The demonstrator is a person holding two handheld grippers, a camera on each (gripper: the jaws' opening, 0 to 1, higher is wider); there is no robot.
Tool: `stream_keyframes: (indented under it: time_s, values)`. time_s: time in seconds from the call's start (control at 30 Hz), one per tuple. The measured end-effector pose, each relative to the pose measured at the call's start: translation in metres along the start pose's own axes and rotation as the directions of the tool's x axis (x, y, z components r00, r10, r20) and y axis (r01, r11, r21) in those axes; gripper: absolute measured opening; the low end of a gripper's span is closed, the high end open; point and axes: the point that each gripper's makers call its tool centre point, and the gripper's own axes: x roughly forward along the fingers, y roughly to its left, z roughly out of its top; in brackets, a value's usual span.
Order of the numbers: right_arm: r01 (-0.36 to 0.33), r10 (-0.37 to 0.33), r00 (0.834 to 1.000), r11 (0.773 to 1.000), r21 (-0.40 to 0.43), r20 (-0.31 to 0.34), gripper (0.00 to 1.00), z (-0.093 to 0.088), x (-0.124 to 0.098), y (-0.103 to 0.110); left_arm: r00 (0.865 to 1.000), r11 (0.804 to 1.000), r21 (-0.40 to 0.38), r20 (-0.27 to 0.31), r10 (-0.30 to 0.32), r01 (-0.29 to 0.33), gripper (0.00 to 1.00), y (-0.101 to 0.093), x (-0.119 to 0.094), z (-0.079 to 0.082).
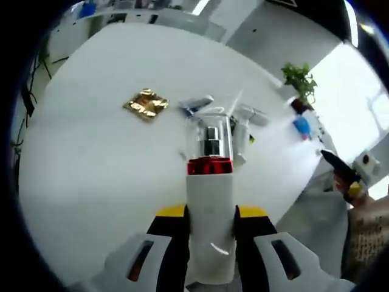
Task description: Arrange the skincare products in the storage area until every visible bottle or jar stands upright without overlapping.
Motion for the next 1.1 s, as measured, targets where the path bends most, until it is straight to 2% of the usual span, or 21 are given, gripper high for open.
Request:
stream_keyframes:
  time_s: [0.03, 0.13, 0.2, 0.3, 0.43, 0.47, 0.6, 0.7, 0.73, 0.77, 0.8, 0.87, 0.9, 0.93, 1.0, 1.1]
  values:
    - [-0.007, 0.007, 1.000, 1.000, 0.005, 0.006, 0.79, 0.002, 0.001, 0.001, 0.999, 1.000, 0.010, 0.028, -0.027, 0.026, 0.24, -0.007, -0.002, 0.004]
    - [-0.027, 0.026, 0.999, 0.999, 0.022, 0.028, 0.79, 0.008, 0.002, 0.006, 0.995, 0.997, -0.026, 0.073, -0.073, 0.075, 0.24, -0.021, -0.006, 0.010]
    - [-0.048, 0.047, 0.998, 0.998, 0.028, 0.042, 0.78, 0.012, 0.002, 0.009, 0.985, 0.991, -0.034, 0.124, -0.121, 0.126, 0.24, -0.036, -0.009, 0.016]
    - [-0.097, 0.093, 0.993, 0.994, 0.046, 0.071, 0.77, 0.022, 0.003, 0.018, 0.961, 0.978, -0.021, 0.187, -0.202, 0.210, 0.24, -0.061, -0.013, 0.026]
    - [-0.163, 0.157, 0.983, 0.985, 0.055, 0.095, 0.73, 0.034, 0.004, 0.030, 0.923, 0.954, -0.010, 0.255, -0.287, 0.300, 0.24, -0.091, -0.019, 0.038]
    - [-0.184, 0.177, 0.979, 0.981, 0.060, 0.099, 0.72, 0.037, 0.005, 0.033, 0.909, 0.944, -0.014, 0.275, -0.314, 0.331, 0.24, -0.101, -0.021, 0.042]
    - [-0.319, 0.310, 0.946, 0.944, 0.087, 0.097, 0.64, 0.042, 0.008, 0.054, 0.853, 0.907, 0.024, 0.330, -0.404, 0.420, 0.24, -0.132, -0.028, 0.054]
    - [-0.361, 0.355, 0.931, 0.930, 0.069, 0.089, 0.66, 0.049, 0.012, 0.061, 0.817, 0.881, 0.050, 0.353, -0.456, 0.470, 0.24, -0.151, -0.034, 0.060]
    - [-0.372, 0.364, 0.926, 0.926, 0.069, 0.097, 0.66, 0.052, 0.013, 0.062, 0.814, 0.879, 0.053, 0.355, -0.461, 0.474, 0.24, -0.152, -0.034, 0.060]
    - [-0.382, 0.374, 0.921, 0.922, 0.068, 0.105, 0.65, 0.055, 0.013, 0.063, 0.803, 0.869, 0.064, 0.354, -0.479, 0.490, 0.24, -0.159, -0.035, 0.060]
    - [-0.410, 0.397, 0.908, 0.907, 0.093, 0.134, 0.65, 0.062, 0.013, 0.065, 0.799, 0.867, 0.067, 0.357, -0.484, 0.494, 0.24, -0.162, -0.036, 0.061]
    - [-0.430, 0.407, 0.898, 0.893, 0.134, 0.170, 0.66, 0.070, 0.013, 0.065, 0.790, 0.858, 0.083, 0.353, -0.501, 0.507, 0.24, -0.169, -0.036, 0.061]
    - [-0.454, 0.419, 0.884, 0.876, 0.165, 0.208, 0.66, 0.079, 0.013, 0.063, 0.788, 0.856, 0.096, 0.349, -0.507, 0.508, 0.24, -0.173, -0.036, 0.060]
    - [-0.464, 0.425, 0.878, 0.870, 0.169, 0.222, 0.67, 0.083, 0.012, 0.062, 0.786, 0.854, 0.106, 0.348, -0.511, 0.509, 0.24, -0.175, -0.037, 0.060]
    - [-0.487, 0.447, 0.866, 0.855, 0.176, 0.226, 0.67, 0.092, 0.014, 0.060, 0.776, 0.844, 0.139, 0.339, -0.532, 0.518, 0.24, -0.185, -0.039, 0.059]
    - [-0.512, 0.477, 0.853, 0.844, 0.161, 0.213, 0.68, 0.102, 0.017, 0.062, 0.750, 0.819, 0.180, 0.331, -0.572, 0.545, 0.24, -0.201, -0.045, 0.061]
